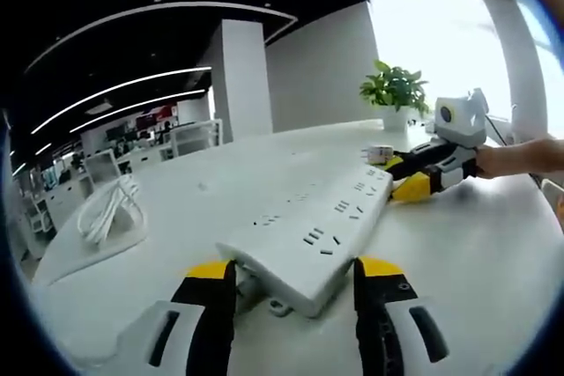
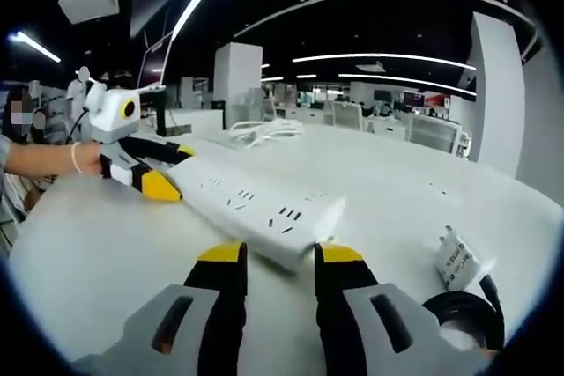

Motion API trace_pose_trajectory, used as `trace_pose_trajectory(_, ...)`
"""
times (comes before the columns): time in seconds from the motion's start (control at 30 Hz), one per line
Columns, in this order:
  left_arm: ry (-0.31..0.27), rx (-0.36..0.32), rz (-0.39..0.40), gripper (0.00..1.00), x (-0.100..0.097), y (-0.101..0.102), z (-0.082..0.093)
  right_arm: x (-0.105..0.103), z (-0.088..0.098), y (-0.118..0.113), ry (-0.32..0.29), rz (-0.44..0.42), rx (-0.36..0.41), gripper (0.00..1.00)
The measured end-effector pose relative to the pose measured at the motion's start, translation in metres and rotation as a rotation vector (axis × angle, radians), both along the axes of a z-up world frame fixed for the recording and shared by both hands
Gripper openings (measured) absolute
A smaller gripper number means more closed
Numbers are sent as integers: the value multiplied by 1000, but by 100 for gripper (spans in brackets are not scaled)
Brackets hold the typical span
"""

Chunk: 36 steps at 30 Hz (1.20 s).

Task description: Straighten the power strip on the desk, plug the charger into it

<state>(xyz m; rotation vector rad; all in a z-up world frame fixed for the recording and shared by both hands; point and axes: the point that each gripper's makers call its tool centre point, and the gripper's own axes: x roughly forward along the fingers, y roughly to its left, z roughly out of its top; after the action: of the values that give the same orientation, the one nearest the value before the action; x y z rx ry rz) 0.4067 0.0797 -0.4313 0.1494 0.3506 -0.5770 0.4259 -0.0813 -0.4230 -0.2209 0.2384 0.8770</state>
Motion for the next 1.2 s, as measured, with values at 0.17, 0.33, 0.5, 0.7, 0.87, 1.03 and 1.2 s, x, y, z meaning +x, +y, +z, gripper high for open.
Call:
trace_pose_trajectory(0.17, 1, 4, -9, 55, 1, -1, 0, 0, 0, 0, -3, -9, -5, 29)
trace_pose_trajectory(0.33, -2, 1, -23, 55, 2, -1, 0, -1, 0, -1, -11, -19, -14, 28)
trace_pose_trajectory(0.5, -3, 3, -31, 55, 3, -2, 0, 0, 0, -2, -18, -26, -14, 27)
trace_pose_trajectory(0.7, -8, 2, -48, 55, 6, -3, 0, -2, 0, -3, -16, -28, -14, 27)
trace_pose_trajectory(0.87, -28, 46, -62, 55, 8, -3, -3, -5, 0, -4, -18, -32, -13, 27)
trace_pose_trajectory(1.03, -20, 32, -69, 55, 13, -6, -5, -6, 0, -6, -19, -33, -16, 27)
trace_pose_trajectory(1.2, -19, 32, -73, 55, 16, -7, -6, -6, 0, -6, -19, -36, -16, 27)
